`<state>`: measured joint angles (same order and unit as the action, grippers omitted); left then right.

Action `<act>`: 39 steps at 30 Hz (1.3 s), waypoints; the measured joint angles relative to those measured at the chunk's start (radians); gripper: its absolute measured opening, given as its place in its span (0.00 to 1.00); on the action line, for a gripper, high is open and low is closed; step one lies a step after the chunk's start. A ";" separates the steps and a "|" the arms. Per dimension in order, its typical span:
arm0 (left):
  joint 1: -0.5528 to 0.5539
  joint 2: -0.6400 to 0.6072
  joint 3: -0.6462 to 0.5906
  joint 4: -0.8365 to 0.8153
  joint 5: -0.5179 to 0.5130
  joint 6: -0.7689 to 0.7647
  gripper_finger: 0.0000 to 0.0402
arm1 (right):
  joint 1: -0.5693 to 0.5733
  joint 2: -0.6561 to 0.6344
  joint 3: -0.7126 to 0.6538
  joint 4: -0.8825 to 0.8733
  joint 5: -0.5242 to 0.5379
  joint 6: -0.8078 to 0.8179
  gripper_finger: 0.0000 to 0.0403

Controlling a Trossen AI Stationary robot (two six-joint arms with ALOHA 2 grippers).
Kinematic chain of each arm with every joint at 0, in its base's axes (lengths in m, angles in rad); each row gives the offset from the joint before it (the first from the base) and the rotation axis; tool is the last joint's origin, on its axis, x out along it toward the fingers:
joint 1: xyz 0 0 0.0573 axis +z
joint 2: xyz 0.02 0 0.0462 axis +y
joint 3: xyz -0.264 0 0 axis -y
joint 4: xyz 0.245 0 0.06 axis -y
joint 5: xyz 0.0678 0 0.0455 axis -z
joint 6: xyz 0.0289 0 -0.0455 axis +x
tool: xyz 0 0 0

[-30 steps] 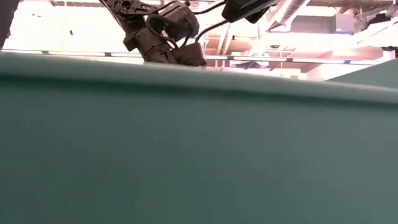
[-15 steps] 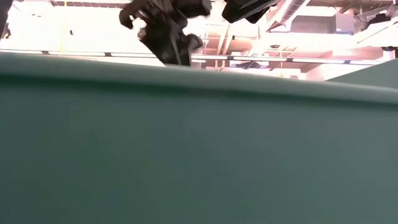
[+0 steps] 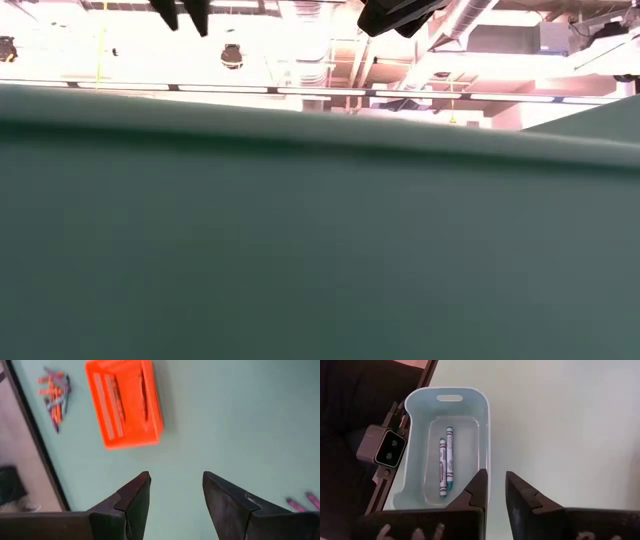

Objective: Sort crayons
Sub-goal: Put the blue crayon into the blue bin

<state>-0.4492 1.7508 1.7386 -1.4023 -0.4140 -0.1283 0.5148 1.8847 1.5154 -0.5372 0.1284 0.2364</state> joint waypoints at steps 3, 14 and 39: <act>-0.080 0.000 -0.003 -0.075 -0.022 -0.118 0.43 | 0.000 0.000 0.000 0.000 0.000 0.000 0.15; -0.386 0.000 -0.027 -0.134 -0.145 -0.503 0.43 | 0.000 0.000 0.000 0.000 0.000 0.000 0.15; -0.623 0.001 -0.311 -0.102 -0.224 -1.037 0.43 | 0.000 0.000 0.000 0.000 0.000 0.000 0.15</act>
<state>-1.0723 1.7519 1.4280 -1.5041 -0.6384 -1.1654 0.5147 1.8847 1.5154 -0.5369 0.1284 0.2363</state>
